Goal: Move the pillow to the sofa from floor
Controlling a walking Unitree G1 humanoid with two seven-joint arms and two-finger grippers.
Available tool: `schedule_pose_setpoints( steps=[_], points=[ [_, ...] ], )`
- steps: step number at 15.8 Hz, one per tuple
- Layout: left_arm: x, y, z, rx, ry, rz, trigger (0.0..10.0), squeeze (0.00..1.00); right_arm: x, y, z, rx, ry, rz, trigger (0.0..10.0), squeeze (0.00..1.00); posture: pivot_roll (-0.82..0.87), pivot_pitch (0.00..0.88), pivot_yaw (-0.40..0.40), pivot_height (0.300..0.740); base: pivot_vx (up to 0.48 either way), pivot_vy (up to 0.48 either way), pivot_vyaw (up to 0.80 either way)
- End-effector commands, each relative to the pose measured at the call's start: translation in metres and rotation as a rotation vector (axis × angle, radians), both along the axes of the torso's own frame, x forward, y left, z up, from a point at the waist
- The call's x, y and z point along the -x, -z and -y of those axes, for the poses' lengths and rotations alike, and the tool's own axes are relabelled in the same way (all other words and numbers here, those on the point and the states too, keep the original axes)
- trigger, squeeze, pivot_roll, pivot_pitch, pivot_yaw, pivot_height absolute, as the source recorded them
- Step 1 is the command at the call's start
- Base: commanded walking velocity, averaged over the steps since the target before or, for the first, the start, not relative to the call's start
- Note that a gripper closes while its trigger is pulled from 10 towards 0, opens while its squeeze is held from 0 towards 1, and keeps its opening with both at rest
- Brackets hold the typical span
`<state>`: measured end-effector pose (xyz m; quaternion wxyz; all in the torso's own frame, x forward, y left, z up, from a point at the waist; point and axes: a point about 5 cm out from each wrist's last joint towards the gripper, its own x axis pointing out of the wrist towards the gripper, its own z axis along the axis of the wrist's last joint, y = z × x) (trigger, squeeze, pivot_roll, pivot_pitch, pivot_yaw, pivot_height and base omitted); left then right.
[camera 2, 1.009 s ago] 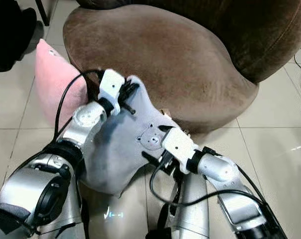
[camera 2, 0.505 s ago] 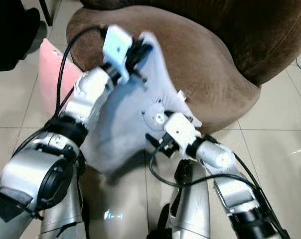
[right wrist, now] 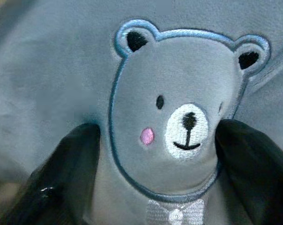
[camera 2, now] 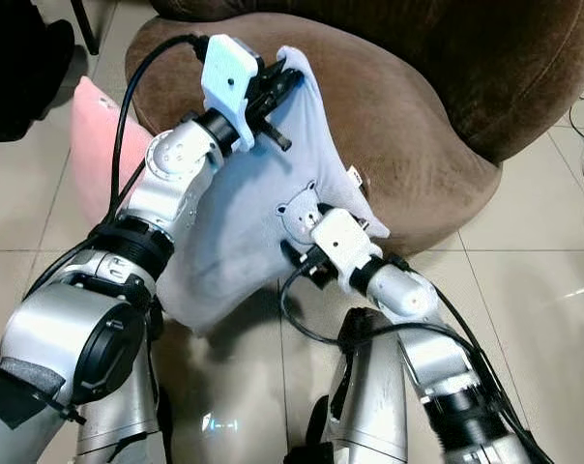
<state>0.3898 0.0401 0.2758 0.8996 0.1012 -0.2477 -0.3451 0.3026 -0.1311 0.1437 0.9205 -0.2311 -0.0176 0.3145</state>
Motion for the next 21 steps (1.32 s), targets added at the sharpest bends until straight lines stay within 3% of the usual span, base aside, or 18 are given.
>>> schedule_pose_setpoints(
  steps=[1, 16, 21],
  points=[
    [0.019, -0.072, 0.02, 0.096, 0.091, 0.262, 0.0, 0.0, 0.0, 0.014, 0.007, 0.034, 0.045, -0.056, 0.0, 0.0, -0.02, 0.194, -0.109, 0.423, 0.0, 0.0, 0.0],
    [0.019, -0.067, 0.022, 0.086, 0.096, 0.241, 0.0, 0.0, -0.011, 0.01, 0.009, 0.04, 0.128, -0.016, 0.0, 0.0, -0.01, 0.198, -0.102, 0.423, 0.0, 0.0, 0.0],
    [0.018, -0.056, 0.02, 0.078, 0.094, 0.211, 0.0, 0.0, -0.012, 0.01, 0.009, 0.025, 0.147, -0.012, 0.0, 0.0, 0.0, 0.188, -0.095, 0.423, 0.0, 0.0, 0.0]
  ],
)
